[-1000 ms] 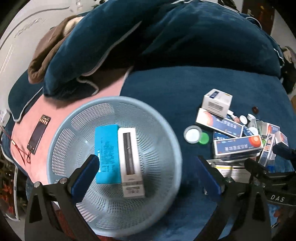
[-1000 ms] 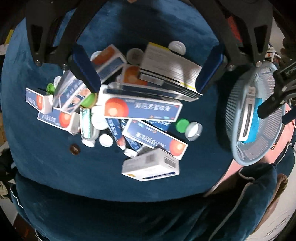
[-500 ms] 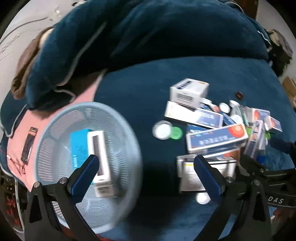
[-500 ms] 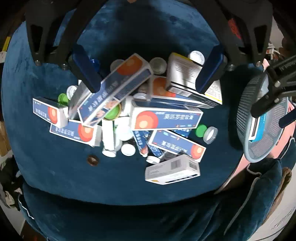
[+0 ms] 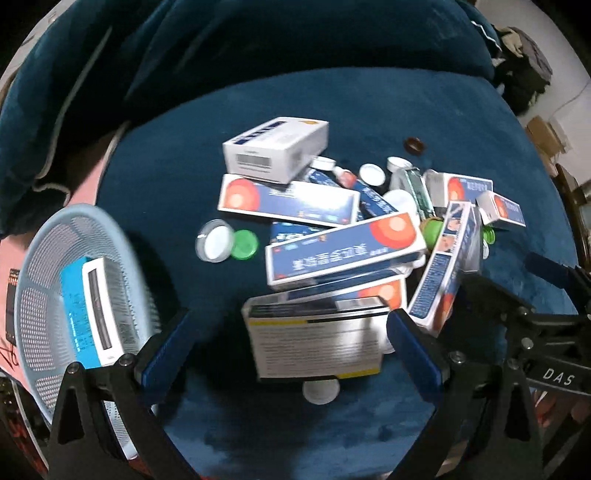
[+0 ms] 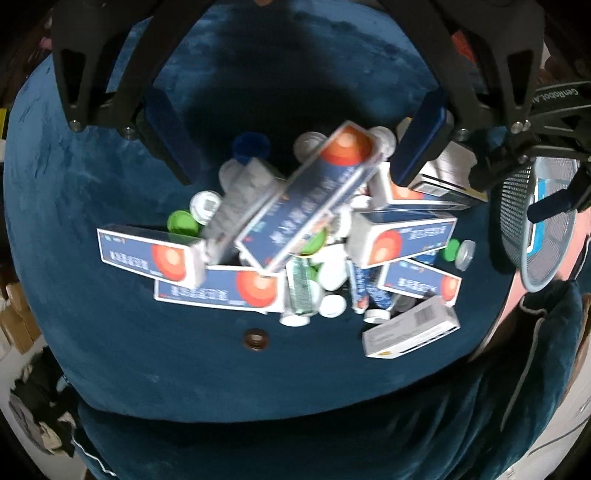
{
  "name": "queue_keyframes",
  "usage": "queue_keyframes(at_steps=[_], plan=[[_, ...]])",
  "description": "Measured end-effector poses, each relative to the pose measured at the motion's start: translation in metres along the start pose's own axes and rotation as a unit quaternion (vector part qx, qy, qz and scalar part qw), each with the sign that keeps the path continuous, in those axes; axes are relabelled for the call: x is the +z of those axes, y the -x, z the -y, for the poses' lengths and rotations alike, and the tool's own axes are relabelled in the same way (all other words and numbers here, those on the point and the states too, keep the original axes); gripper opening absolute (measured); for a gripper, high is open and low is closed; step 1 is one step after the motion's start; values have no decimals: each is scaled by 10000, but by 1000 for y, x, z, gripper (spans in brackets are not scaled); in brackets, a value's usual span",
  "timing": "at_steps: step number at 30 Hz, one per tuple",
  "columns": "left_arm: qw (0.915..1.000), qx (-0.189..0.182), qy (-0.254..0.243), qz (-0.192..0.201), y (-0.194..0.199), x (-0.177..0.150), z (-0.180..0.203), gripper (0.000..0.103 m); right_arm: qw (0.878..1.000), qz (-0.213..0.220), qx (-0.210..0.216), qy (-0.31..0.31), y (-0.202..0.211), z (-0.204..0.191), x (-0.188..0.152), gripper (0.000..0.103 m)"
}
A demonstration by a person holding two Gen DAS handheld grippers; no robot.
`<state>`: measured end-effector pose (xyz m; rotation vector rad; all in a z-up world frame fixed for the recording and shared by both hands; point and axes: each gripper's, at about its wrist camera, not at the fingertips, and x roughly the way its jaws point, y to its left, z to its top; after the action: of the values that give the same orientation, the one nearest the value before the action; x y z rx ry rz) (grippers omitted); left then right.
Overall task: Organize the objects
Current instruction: 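Move both tools back over the medicine pile, then grasp the white Jinshuibao box with the left tool while the right grasps a blue-white box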
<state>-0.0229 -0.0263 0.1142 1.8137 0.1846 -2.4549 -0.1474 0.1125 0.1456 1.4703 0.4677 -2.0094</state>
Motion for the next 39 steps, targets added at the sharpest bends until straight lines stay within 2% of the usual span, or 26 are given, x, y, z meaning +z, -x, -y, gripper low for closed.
queue_keyframes(at_steps=[10,17,19,22,26,31,35,39], plan=[[9998,52,-168,-79,-8,15,19,102,9999,-67,37,-67,-4,22,-2,103],[9998,112,-127,-83,-10,23,18,102,9997,-124,111,-198,-6,41,0,103],[9998,146,-95,-60,-8,28,17,102,9991,-94,177,-385,-3,55,6,103],[9998,183,-24,21,-4,37,11,102,9935,-7,409,-1063,2,93,17,103],[9997,215,39,88,-1,51,4,102,9739,35,632,-2182,-1,143,25,103],[9992,385,-24,112,-3,68,-2,102,9302,-239,1053,-3508,-33,172,23,103],[9989,434,-76,142,-5,81,-9,102,9084,-351,1119,-4014,-54,172,23,102],[9992,368,-39,136,-12,98,-23,102,8830,-247,1218,-4526,-70,178,18,100]])
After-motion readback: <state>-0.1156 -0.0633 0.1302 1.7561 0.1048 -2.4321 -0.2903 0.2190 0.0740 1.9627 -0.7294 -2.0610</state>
